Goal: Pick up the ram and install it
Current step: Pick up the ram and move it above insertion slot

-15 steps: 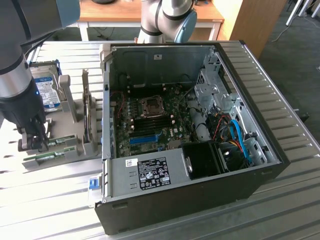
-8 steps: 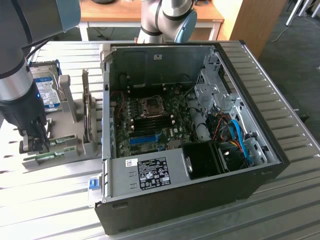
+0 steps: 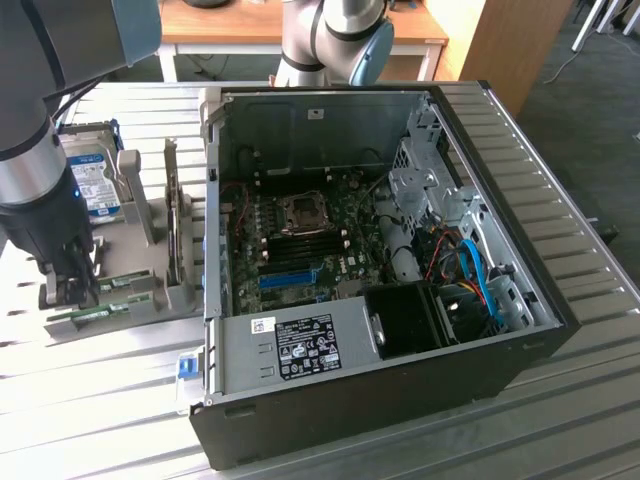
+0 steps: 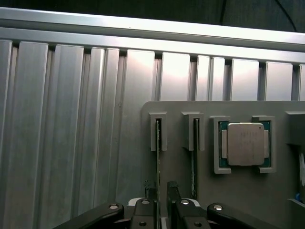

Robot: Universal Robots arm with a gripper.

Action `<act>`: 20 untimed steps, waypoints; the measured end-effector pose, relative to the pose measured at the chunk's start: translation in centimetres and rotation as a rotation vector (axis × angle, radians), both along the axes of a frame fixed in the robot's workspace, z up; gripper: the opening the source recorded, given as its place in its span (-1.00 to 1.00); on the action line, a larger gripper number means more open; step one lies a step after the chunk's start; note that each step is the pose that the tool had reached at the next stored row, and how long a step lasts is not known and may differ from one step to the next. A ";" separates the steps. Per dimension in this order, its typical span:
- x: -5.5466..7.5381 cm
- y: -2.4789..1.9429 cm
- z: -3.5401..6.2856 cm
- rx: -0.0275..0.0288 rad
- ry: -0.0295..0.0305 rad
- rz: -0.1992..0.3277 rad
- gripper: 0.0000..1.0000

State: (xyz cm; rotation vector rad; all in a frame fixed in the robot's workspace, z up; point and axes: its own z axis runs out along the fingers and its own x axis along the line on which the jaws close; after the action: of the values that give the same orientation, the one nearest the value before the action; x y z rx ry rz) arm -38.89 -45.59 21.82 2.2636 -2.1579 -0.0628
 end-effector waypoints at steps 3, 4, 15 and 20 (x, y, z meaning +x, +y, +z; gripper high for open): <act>0.0 -0.06 -0.20 -0.0001 0.0003 0.000 -0.53; 0.0 -0.06 -0.28 -0.0001 0.0002 0.000 -0.53; 1.0 -0.06 -0.33 0.0001 0.0001 0.000 -0.53; 1.9 -0.06 -0.33 0.0001 0.0003 0.000 -0.53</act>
State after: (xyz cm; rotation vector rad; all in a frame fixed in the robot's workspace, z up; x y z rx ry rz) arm -36.97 -45.65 21.49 2.2636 -2.1576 -0.0633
